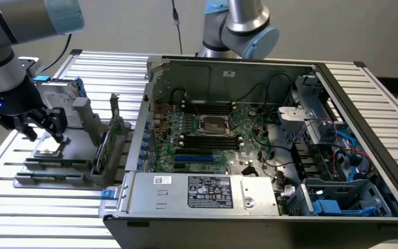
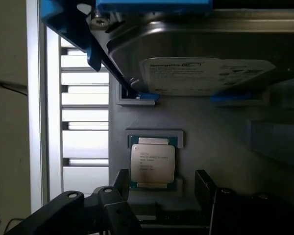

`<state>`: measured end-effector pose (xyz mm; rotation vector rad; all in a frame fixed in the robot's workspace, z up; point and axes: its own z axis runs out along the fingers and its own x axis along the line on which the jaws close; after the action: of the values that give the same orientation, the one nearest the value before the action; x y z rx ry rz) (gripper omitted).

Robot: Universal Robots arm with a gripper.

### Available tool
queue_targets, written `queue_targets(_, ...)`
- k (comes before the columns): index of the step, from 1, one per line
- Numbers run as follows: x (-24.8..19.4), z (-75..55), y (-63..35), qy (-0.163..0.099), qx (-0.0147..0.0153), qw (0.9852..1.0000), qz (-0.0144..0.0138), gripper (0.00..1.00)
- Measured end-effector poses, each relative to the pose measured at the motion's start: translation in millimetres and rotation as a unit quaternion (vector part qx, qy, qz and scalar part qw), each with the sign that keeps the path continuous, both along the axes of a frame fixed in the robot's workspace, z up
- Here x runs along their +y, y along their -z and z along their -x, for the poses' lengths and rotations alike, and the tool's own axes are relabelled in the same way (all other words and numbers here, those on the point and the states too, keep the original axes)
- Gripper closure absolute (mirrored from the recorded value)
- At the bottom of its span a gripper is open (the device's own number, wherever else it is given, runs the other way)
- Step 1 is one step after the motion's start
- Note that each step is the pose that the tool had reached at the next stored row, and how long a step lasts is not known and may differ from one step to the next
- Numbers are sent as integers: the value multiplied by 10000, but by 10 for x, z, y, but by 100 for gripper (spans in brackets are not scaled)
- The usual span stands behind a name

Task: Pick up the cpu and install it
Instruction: 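Pick up the cpu and move it towards the insertion slot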

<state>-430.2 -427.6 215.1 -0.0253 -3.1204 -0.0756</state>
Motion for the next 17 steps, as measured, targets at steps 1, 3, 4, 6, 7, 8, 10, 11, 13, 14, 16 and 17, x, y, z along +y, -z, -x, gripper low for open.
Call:
queue_targets(1,2,0,18,11,0,10000,0,35)
queue_targets(3,7,7,54,26,0,10000,0,35)
queue_targets(4,9,12,73,30,0,10000,0,35)
queue_targets(6,14,26,109,36,0,10000,0,35)
queue_targets(7,15,28,126,38,-1,10000,-2,35)
queue_targets(8,15,28,140,39,-1,10000,-7,35)
queue_targets(10,15,29,158,42,0,10000,-19,35)
queue_targets(11,16,29,163,43,1,10000,-28,35)
queue_targets(13,16,28,171,43,0,10000,-51,35)
queue_targets(14,16,28,176,44,0,10000,-65,35)
queue_targets(16,16,30,188,45,0,10000,-85,35)
queue_targets(17,16,31,193,46,0,9999,-90,35)
